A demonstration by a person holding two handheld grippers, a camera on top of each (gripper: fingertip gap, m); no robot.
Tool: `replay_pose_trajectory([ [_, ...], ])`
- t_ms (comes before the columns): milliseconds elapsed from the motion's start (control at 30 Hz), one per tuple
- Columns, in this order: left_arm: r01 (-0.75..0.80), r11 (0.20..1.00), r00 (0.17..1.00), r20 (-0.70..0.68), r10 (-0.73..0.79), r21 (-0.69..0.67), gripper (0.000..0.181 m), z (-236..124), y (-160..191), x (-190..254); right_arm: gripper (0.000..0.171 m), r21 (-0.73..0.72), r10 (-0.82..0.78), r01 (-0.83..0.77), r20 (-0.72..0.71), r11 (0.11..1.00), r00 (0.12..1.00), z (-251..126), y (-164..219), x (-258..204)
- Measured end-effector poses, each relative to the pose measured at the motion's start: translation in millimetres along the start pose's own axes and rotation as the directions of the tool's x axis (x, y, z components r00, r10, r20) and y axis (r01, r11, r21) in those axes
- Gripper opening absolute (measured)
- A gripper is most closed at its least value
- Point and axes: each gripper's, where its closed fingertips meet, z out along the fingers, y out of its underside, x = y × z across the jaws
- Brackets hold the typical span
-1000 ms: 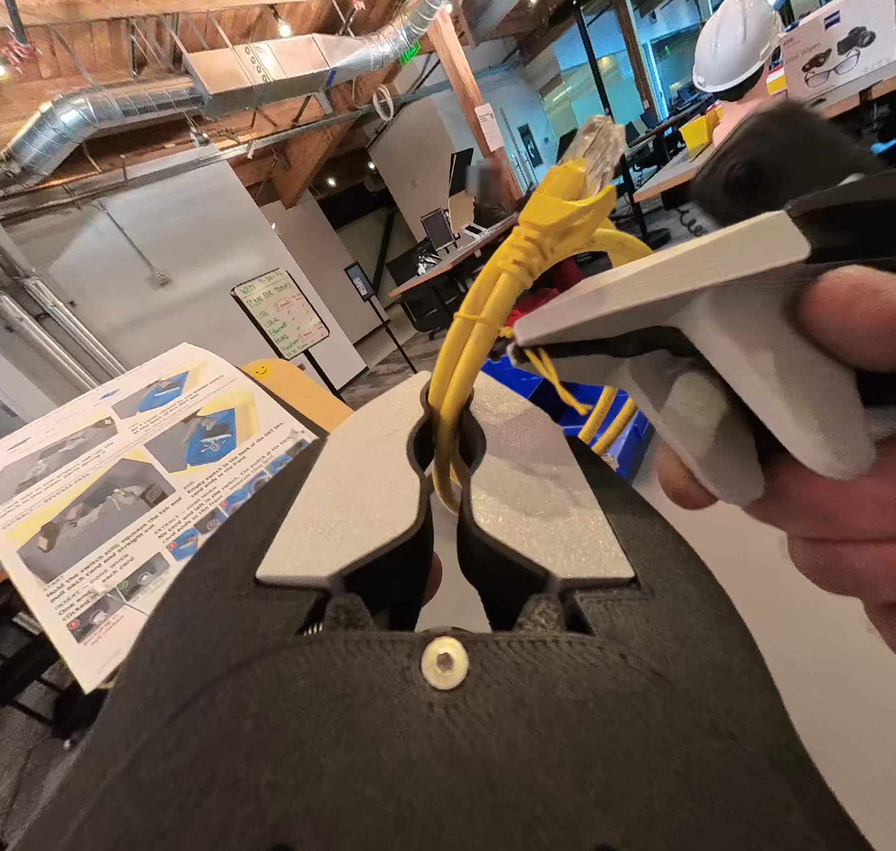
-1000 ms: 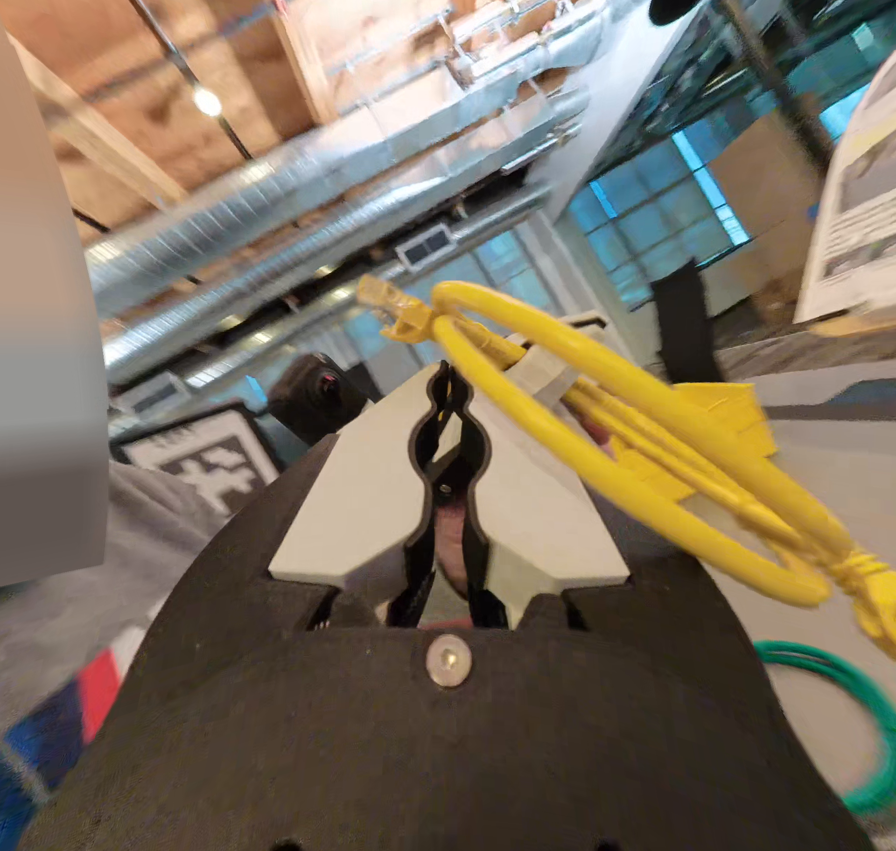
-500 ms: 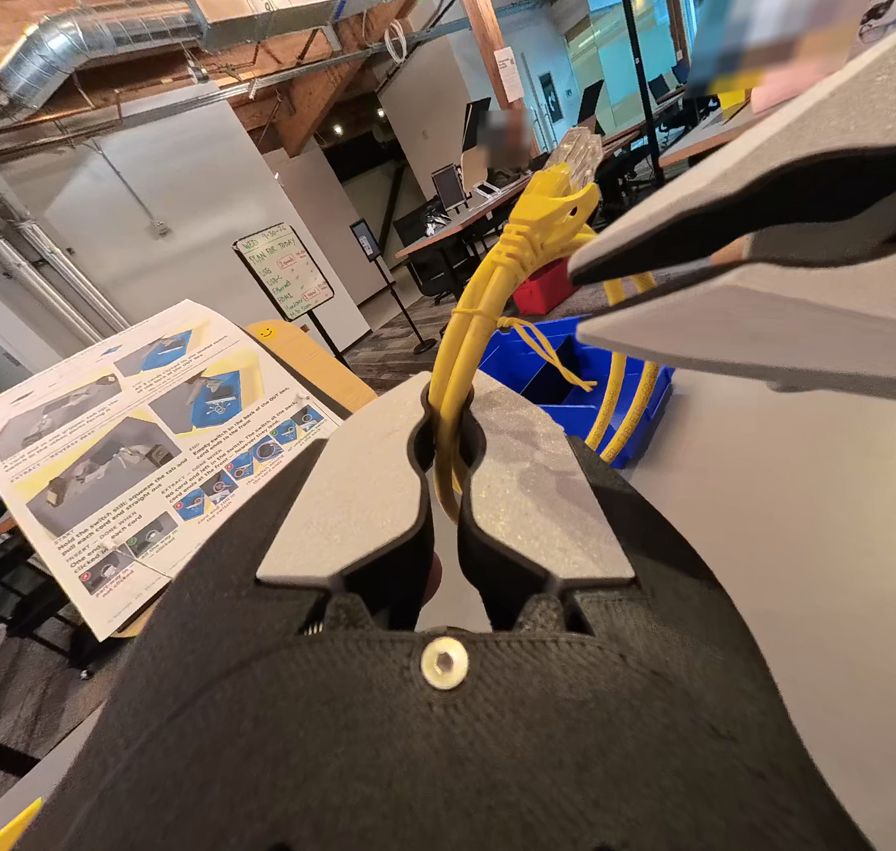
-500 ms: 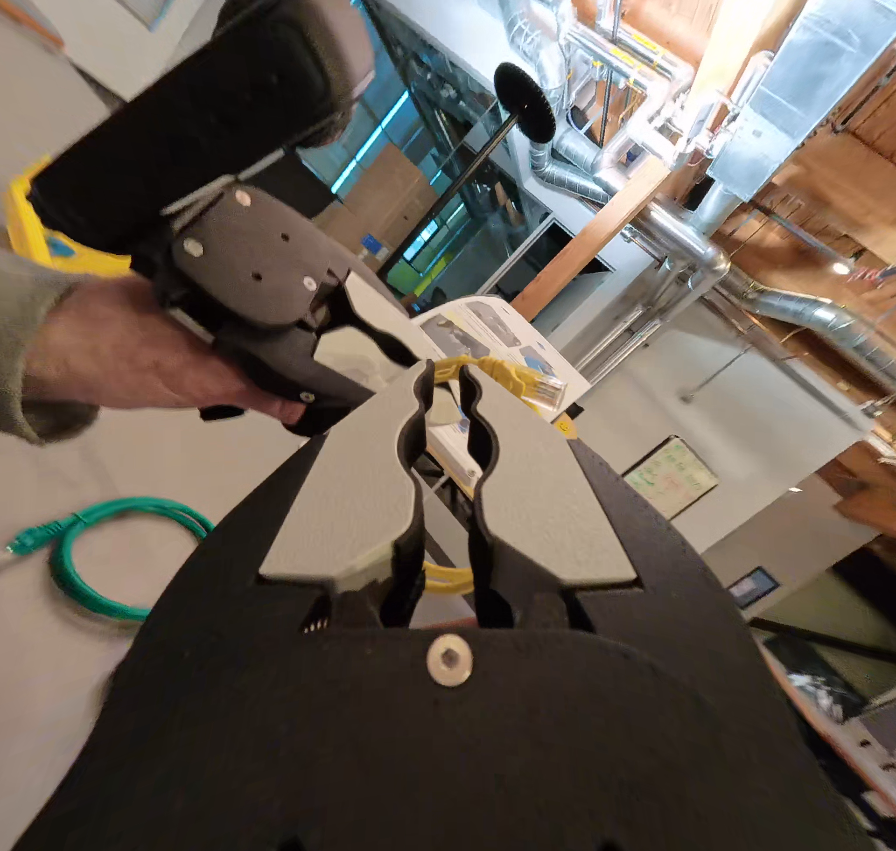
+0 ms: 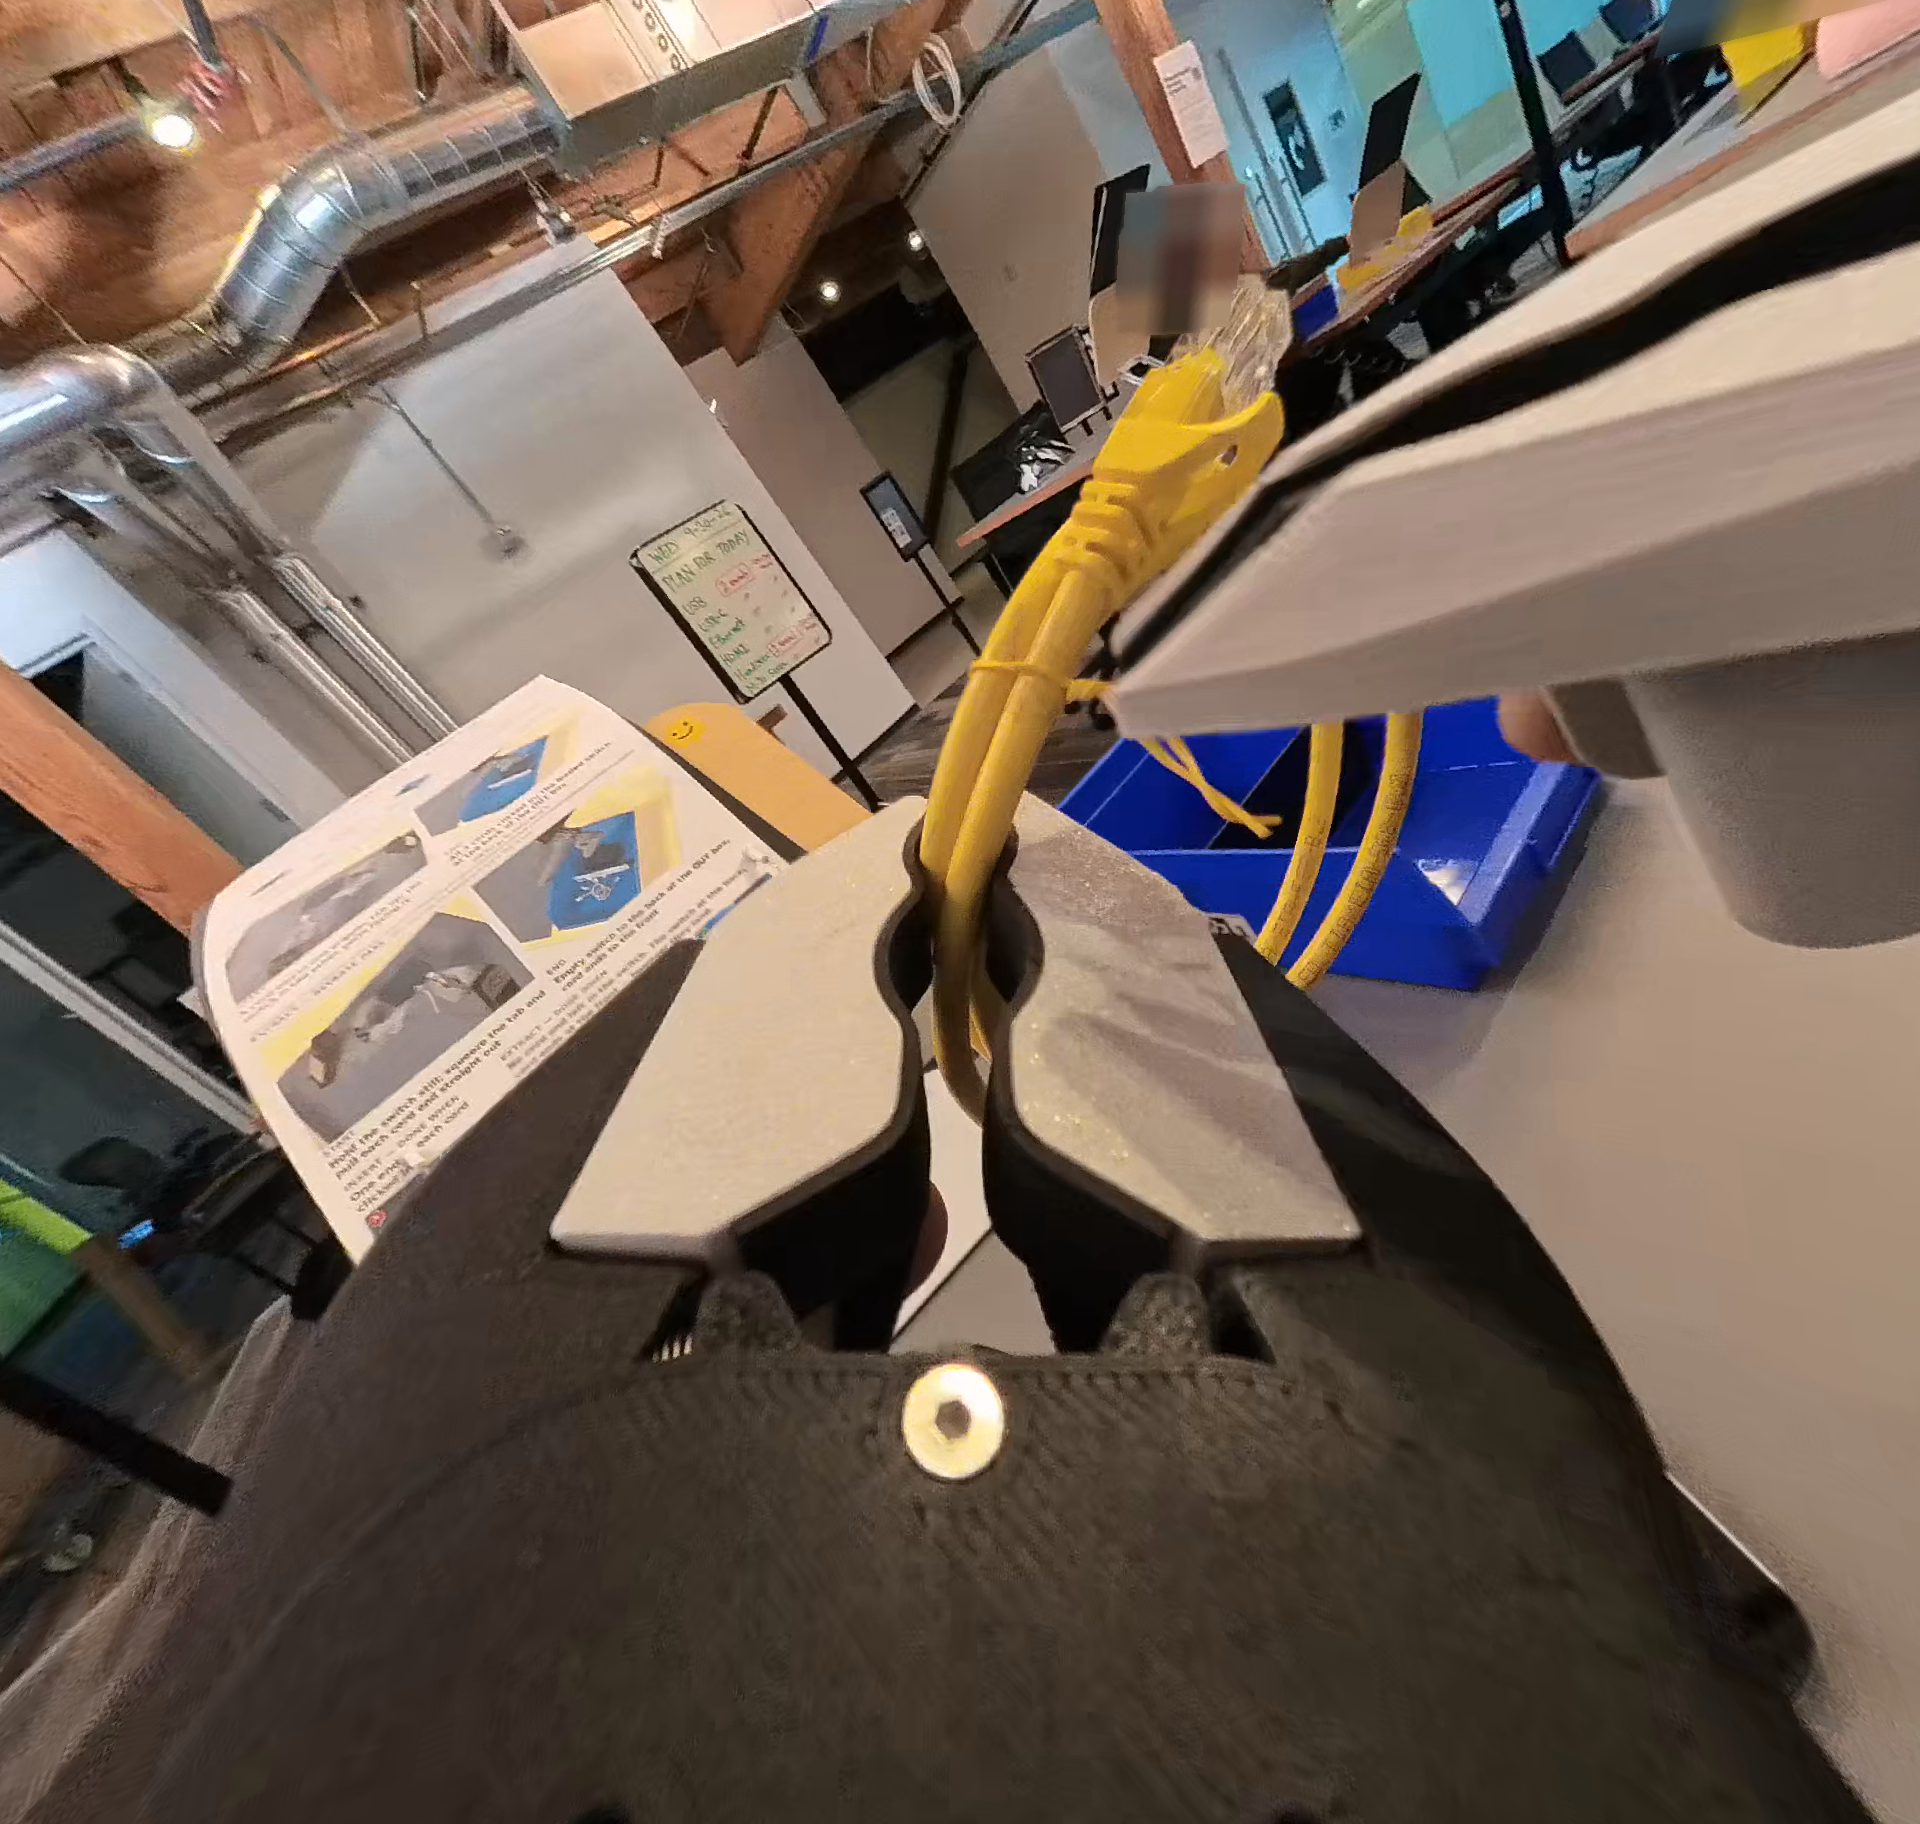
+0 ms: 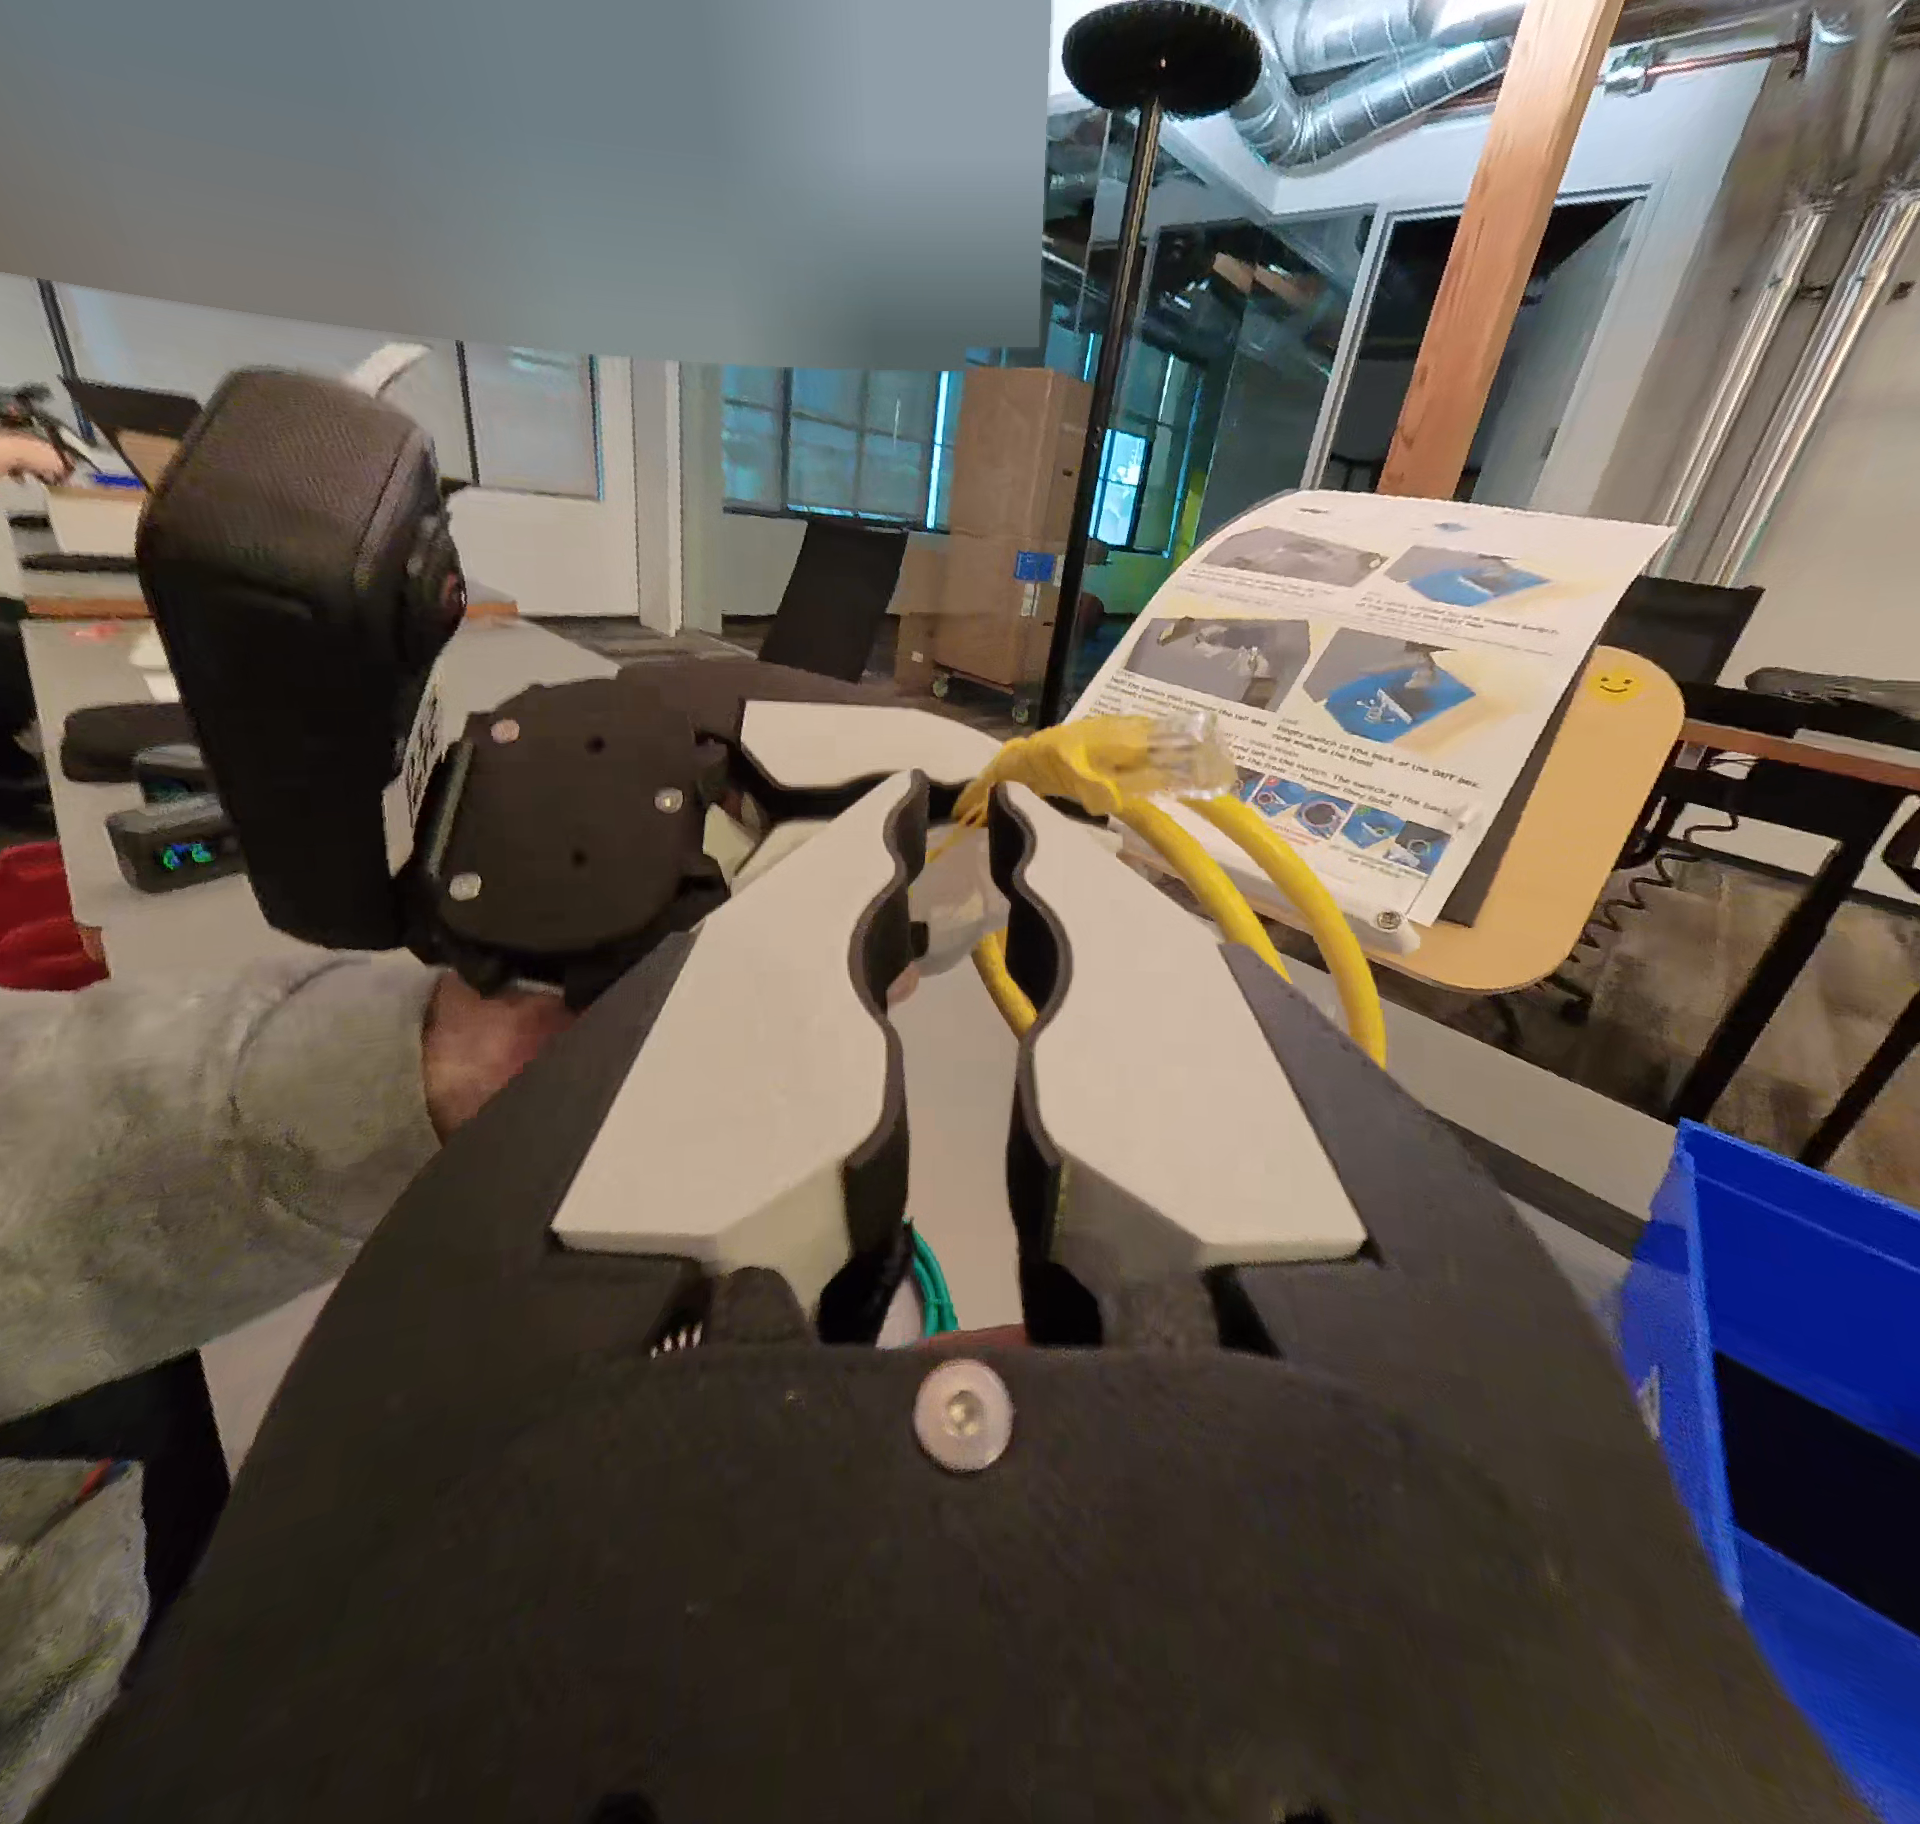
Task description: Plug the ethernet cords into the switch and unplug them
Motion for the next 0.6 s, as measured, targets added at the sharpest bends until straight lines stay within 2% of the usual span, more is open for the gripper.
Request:
replay_pose_trajectory([
  [100,-0.01,1.0,1.0,0.001,0.01,0.001,0.005,1,0,4,0.0,0.017,-0.014,0.014,-0.031,1.0,0.999,1,-2,3],
  [300,-0.003,1.0,1.0,0.008,0.003,0.001,0.005,1,0,1,0.007,-0.009,-0.073,0.073,-0.078,0.997,0.994,0,2,8],
  [467,-0.002,1.0,1.0,0.004,0.002,-0.001,0.005,2,0,5,0.0,-0.017,-0.106,0.104,-0.096,0.994,0.99,1,2,8],
  [600,0.0,1.0,1.0,0.007,0.0,-0.004,0.005,2,0,4,0.001,-0.027,-0.125,0.123,-0.11,0.992,0.986,-1,3,11],
])
